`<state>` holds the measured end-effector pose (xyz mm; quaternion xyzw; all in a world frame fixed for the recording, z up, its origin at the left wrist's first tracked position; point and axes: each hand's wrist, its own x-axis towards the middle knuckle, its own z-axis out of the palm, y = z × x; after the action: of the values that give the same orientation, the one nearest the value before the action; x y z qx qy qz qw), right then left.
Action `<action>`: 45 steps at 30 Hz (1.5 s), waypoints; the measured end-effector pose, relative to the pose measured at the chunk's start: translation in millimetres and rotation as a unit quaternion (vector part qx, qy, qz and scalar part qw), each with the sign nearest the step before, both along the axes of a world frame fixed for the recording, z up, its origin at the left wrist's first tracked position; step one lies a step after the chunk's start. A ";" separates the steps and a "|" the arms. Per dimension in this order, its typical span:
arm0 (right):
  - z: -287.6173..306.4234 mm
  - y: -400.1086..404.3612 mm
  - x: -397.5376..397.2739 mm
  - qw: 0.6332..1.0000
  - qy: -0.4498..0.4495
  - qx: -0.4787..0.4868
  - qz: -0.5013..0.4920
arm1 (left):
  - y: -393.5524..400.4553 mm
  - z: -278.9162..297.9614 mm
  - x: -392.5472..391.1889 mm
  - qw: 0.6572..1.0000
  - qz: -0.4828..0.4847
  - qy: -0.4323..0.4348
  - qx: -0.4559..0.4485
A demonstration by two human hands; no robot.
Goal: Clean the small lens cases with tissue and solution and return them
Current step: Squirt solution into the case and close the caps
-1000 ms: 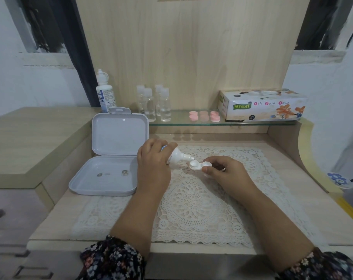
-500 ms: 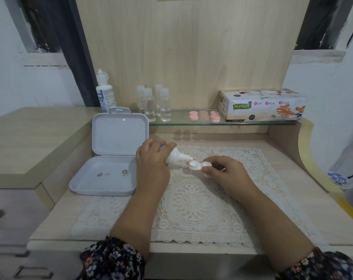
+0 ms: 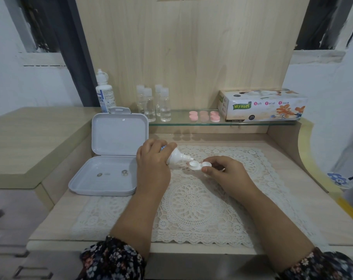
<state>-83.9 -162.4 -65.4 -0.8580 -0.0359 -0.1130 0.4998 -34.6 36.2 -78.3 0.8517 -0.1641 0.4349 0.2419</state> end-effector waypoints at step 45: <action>1.2 0.5 -0.5 1.000 0.004 -0.008 0.000 | 0.9 -2.2 2.2 1.000 0.002 0.016 0.004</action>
<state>-84.4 -161.9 -64.2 -0.8625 -0.0351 -0.1092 0.4929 -32.5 37.1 -80.5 0.8600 -0.1603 0.4209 0.2397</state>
